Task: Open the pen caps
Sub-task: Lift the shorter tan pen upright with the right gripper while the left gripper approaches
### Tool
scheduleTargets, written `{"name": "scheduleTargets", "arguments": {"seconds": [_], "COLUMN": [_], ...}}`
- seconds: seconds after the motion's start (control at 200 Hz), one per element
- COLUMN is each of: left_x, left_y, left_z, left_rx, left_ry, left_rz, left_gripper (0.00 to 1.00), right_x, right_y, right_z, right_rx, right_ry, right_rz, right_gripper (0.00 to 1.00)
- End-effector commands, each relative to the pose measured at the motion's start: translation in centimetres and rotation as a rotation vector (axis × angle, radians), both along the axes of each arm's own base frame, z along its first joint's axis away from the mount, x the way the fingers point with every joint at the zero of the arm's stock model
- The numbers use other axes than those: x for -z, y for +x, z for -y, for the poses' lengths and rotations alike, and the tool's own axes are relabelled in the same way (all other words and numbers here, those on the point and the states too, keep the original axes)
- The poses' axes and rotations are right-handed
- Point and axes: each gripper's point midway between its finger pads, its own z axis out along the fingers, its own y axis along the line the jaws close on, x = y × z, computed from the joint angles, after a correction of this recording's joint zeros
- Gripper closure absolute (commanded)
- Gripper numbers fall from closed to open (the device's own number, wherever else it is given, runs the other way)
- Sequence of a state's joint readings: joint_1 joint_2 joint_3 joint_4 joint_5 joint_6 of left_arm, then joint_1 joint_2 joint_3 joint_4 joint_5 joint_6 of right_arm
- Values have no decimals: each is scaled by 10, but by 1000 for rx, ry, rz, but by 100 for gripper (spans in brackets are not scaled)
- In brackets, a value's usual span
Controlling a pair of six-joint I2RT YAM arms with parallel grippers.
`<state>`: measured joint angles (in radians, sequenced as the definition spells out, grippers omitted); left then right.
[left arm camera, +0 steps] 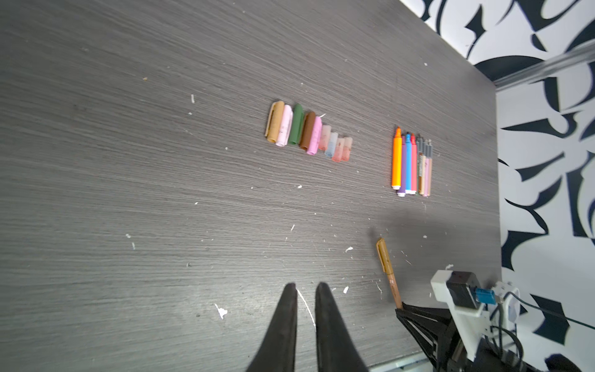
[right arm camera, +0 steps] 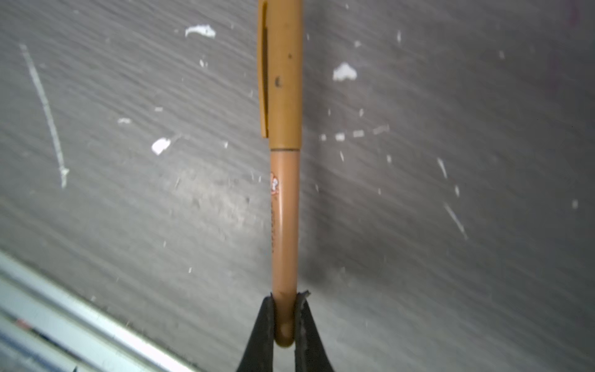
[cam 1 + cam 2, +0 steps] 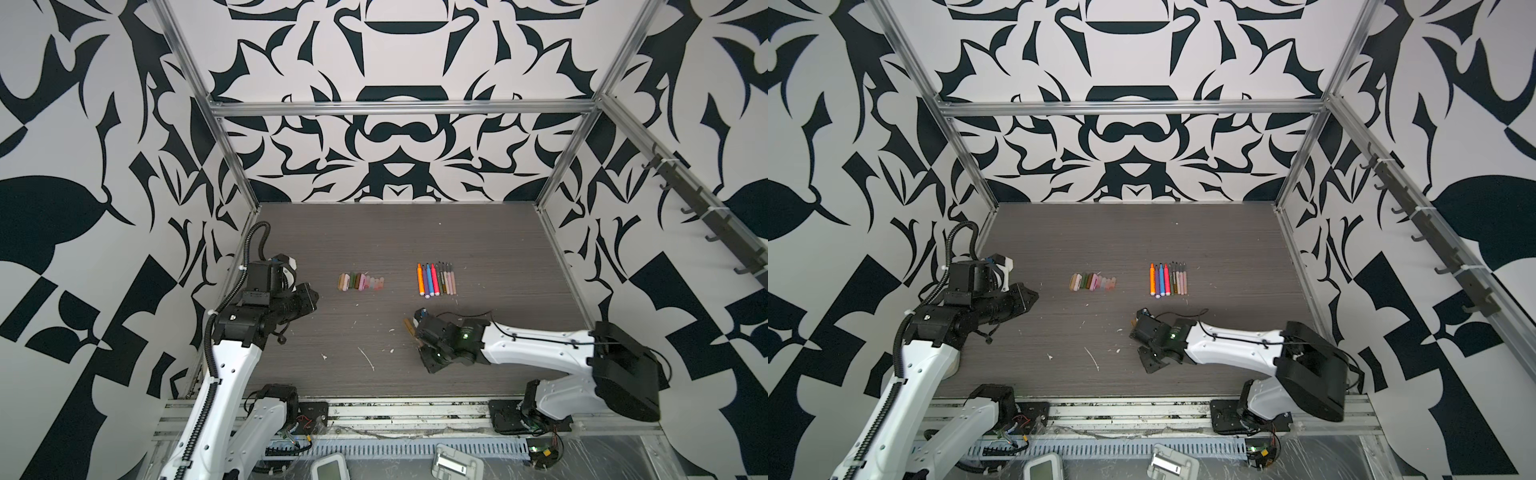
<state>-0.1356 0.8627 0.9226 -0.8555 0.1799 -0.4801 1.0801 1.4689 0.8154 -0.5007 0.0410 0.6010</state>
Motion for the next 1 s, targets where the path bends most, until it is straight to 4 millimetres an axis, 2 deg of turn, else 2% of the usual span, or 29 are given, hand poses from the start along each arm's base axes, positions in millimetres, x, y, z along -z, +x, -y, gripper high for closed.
{"name": "scheduleTargets", "arguments": {"seconds": [0.0, 0.11, 0.185, 0.275, 0.34, 0.665, 0.755, 0.885, 0.995], "left_x": [13, 14, 12, 9, 10, 27, 29, 31, 33], "left_y": [-2, 0, 8, 18, 25, 40, 39, 36, 33], "left_z": [-3, 11, 27, 49, 57, 64, 66, 66, 65], "left_rx": [-26, -7, -16, -11, -19, -8, -4, -7, -10], "left_ry": [13, -74, -208, -395, -467, -473, -474, -474, -474], "left_rz": [-77, -105, -93, -75, -73, -92, -94, -91, -94], "left_gripper": [84, 81, 75, 71, 70, 72, 72, 72, 72], "right_x": [-20, -23, -29, -36, -33, 8, 15, 24, 29], "right_y": [20, 38, 47, 56, 59, 61, 65, 67, 67], "right_z": [-16, -16, -17, -18, -15, -18, -16, -16, -15], "right_rx": [-58, -36, -27, -30, -30, -27, -9, 17, 26], "right_ry": [2, 19, 50, 71, 61, -12, -42, -61, -79], "right_rz": [63, 40, 28, 28, 18, -81, -82, -88, -103], "right_gripper": [89, 89, 89, 89, 89, 83, 80, 70, 68]}}
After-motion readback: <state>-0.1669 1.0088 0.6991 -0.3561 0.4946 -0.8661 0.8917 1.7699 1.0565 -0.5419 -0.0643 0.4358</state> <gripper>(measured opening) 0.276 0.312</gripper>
